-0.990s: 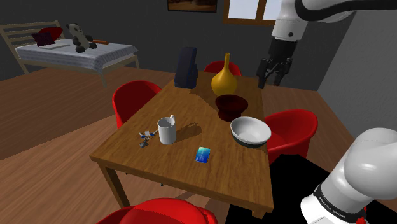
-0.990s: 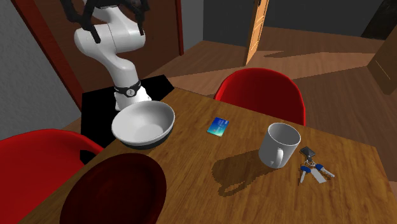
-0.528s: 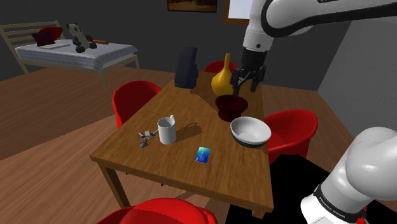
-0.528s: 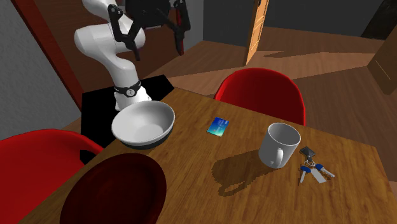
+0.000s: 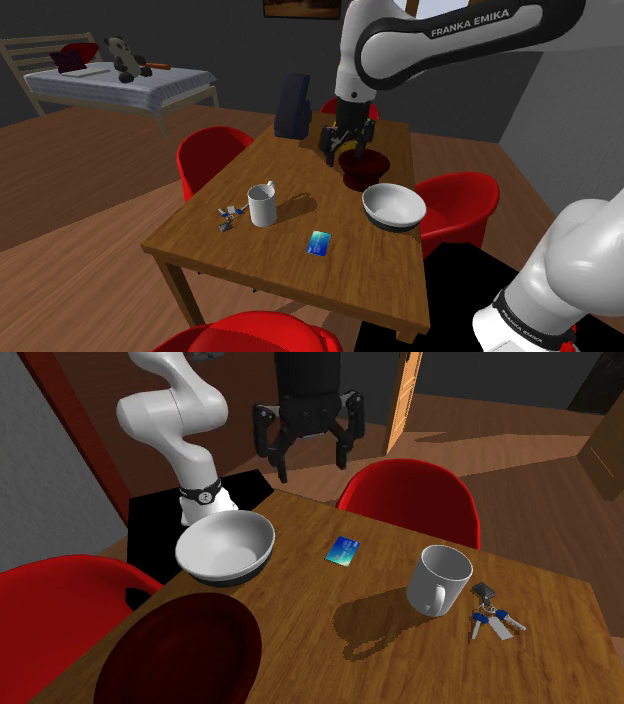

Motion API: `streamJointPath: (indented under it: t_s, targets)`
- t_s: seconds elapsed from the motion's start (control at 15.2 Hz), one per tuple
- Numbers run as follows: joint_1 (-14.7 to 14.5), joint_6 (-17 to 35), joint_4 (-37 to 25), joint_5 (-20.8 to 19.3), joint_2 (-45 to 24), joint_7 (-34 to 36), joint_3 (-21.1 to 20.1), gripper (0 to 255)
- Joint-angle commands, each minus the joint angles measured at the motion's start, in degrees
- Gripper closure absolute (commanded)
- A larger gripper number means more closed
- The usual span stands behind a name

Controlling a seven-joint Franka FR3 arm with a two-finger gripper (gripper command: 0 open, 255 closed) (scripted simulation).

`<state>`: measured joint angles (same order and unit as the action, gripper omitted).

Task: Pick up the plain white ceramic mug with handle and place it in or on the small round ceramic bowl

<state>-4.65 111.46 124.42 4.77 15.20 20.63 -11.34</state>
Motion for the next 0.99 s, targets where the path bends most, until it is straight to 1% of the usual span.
streamJointPath:
  t_s: [0.0,0.46,0.66,0.92]
  targets:
    - [-0.47,1.44,-2.71,-0.91,-4.04,2.20,-1.54,0]
    - [-2.76,4.78,-13.45,-6.29,-18.57,9.81,-5.36,0]
    - [-4.39,5.08,-19.28,-9.23,-25.18,12.98,-6.18,0]
    - [-7.33,4.34,-28.43,-13.13,-34.33,16.64,-6.42,0]
